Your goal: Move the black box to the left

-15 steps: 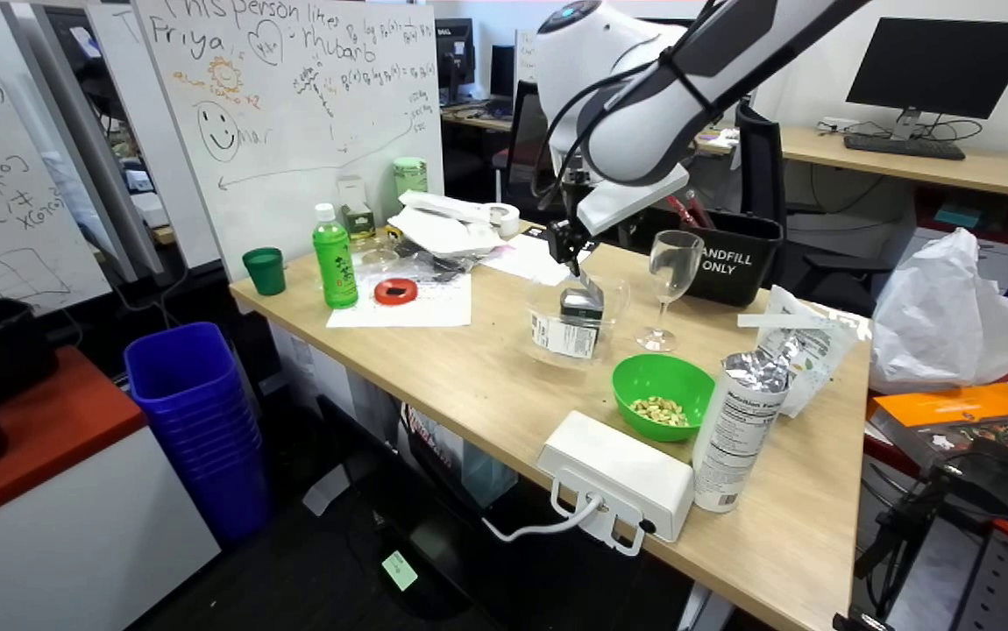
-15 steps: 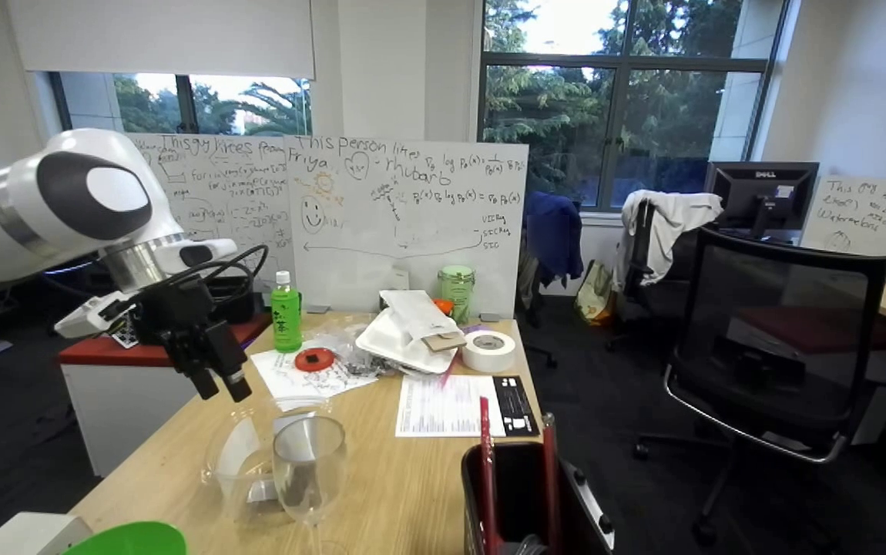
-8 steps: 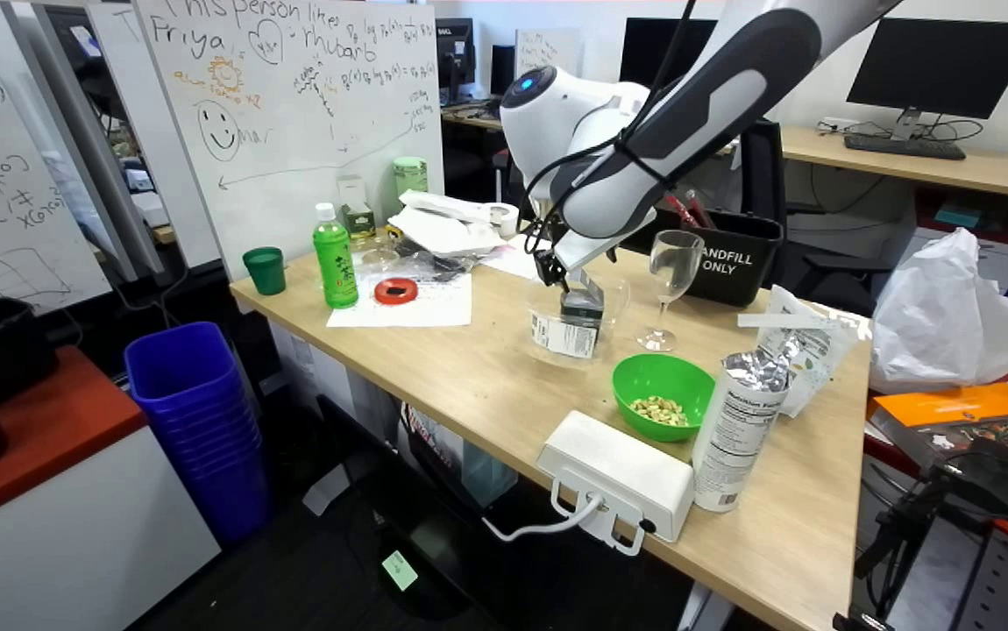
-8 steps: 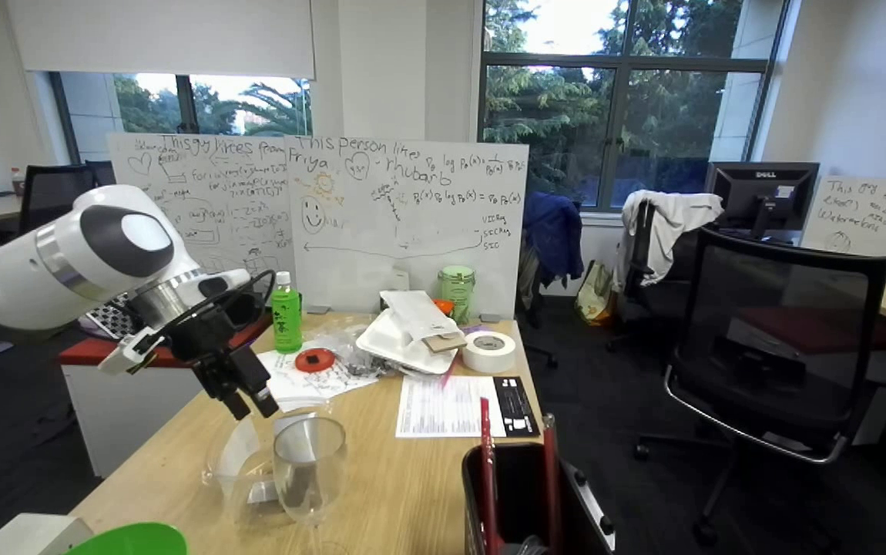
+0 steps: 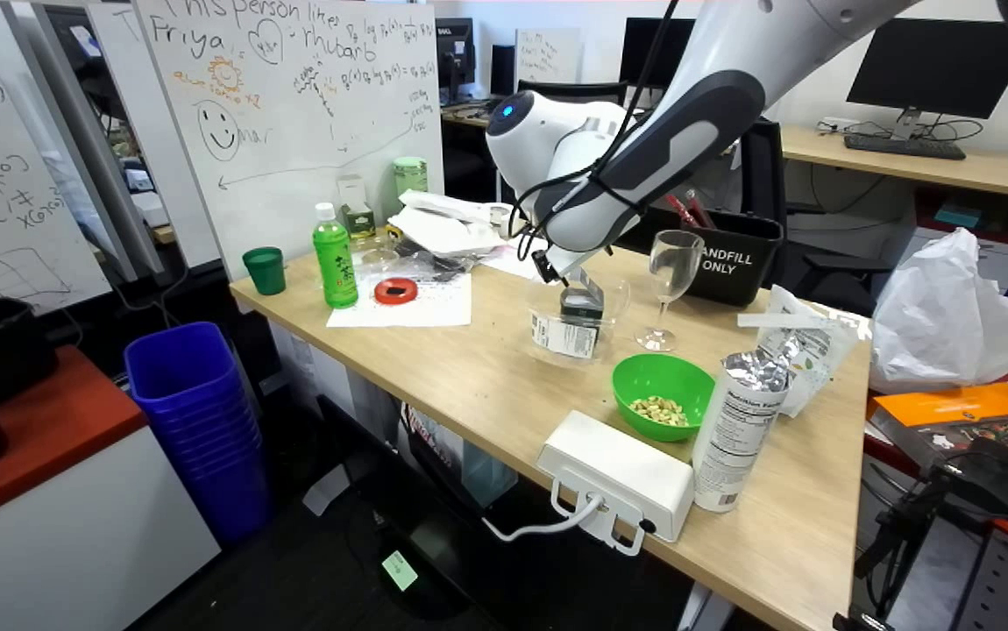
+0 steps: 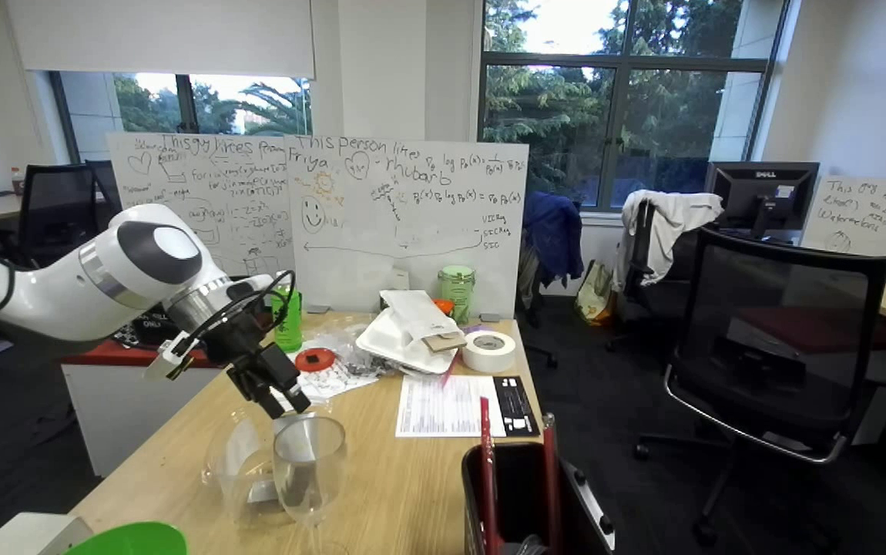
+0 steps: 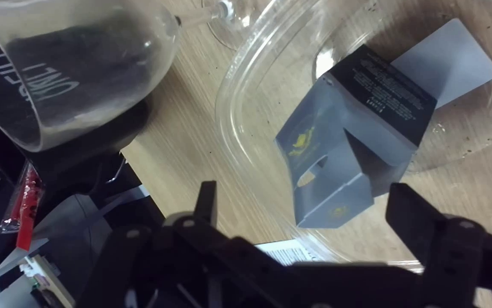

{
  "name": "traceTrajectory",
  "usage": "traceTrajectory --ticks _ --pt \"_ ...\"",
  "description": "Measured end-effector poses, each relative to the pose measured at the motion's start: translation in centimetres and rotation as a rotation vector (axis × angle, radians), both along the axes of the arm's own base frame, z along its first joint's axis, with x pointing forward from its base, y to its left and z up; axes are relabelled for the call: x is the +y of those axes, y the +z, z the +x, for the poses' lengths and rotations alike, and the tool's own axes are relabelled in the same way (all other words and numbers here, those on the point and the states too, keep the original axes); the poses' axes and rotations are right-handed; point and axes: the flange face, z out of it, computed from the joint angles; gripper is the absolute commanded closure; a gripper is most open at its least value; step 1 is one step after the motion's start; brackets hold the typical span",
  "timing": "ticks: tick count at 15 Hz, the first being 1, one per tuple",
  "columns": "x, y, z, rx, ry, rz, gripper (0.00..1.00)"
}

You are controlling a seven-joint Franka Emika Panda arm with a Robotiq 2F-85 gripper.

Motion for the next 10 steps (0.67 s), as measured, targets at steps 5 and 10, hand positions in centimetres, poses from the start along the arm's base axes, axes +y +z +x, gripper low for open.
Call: traceTrajectory --ticks 5,10 --pt "-0.5 -1.3 0.7 0.014 -0.035 -0.039 0.26" --pt "-0.2 -1.8 1.2 0.007 -0.051 -0.042 0.62"
